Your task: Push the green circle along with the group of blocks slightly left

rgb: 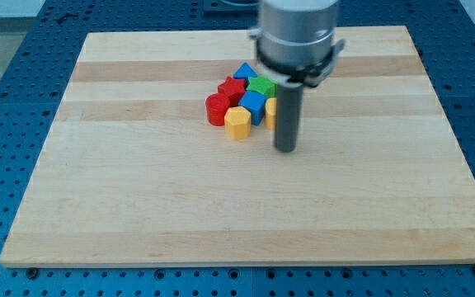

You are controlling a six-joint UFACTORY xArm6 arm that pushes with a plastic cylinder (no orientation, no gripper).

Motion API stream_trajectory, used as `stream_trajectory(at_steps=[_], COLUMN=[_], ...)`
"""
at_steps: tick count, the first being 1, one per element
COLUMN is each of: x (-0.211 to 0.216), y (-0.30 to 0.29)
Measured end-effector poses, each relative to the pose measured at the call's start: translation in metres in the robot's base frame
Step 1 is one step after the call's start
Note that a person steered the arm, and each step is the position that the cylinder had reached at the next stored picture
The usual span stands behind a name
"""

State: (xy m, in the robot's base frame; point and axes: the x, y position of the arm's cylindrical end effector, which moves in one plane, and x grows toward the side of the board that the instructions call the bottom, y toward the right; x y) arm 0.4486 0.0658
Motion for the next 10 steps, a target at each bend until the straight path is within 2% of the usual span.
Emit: stream_trajectory(at_steps=[2,3,4,10], x=[-0.092,-0.125,-0.140,-0.123], y=[0.067,0.053,0.027,-0.003])
